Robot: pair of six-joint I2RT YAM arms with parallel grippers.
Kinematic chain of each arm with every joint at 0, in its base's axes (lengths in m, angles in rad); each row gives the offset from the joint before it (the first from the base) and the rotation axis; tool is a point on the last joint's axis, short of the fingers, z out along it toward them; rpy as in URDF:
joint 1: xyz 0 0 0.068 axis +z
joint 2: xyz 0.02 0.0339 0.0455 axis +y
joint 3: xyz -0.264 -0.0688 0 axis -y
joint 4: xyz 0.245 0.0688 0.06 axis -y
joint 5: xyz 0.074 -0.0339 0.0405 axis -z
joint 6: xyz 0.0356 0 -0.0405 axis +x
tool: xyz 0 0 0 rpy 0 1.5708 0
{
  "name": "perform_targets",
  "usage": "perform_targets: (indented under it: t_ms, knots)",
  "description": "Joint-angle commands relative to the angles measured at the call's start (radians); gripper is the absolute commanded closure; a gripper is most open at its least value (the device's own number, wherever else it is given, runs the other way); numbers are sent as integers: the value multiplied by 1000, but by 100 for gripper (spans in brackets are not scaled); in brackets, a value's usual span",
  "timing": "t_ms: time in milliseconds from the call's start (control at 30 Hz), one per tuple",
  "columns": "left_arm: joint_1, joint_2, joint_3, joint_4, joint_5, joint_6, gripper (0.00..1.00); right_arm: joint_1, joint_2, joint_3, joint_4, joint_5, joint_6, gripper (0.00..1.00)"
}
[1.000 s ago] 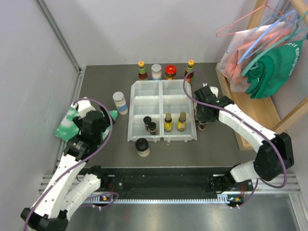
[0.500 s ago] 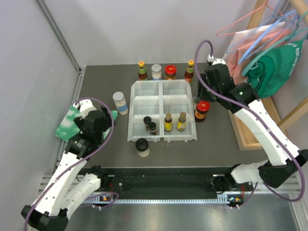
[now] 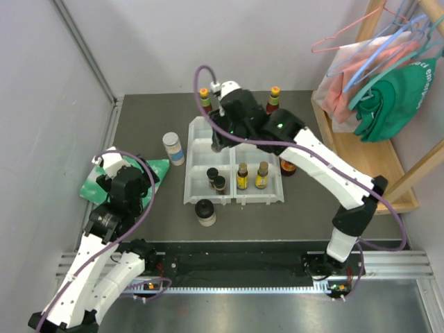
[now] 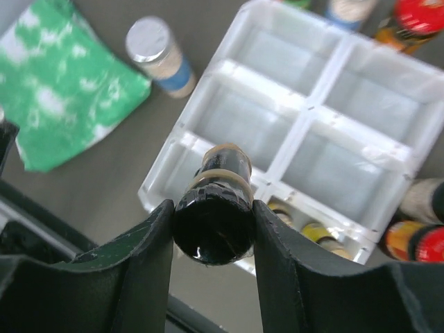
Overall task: Organize the condiment bottles
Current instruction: Place the bottle in the storage box.
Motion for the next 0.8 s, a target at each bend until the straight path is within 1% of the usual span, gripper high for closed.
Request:
perform_targets:
  t_ms: [0, 233, 400, 533, 767]
  knots:
    - [6, -14, 12, -24, -52, -29, 1, 68, 69, 48, 50, -46, -23, 100]
    - [6, -57, 12, -38, -100, -51, 1, 137, 184, 46, 79, -86, -7, 100]
    - [6, -85, 4, -43, -120, -54, 1, 145, 241, 14, 102, -74, 15, 100]
    - [5, -100, 0, -43, -117, -55, 1, 145, 286, -24, 160, -54, 32, 100]
    - [6, -97, 1, -29, -123, -45, 1, 146, 378, -32, 176, -31, 50, 100]
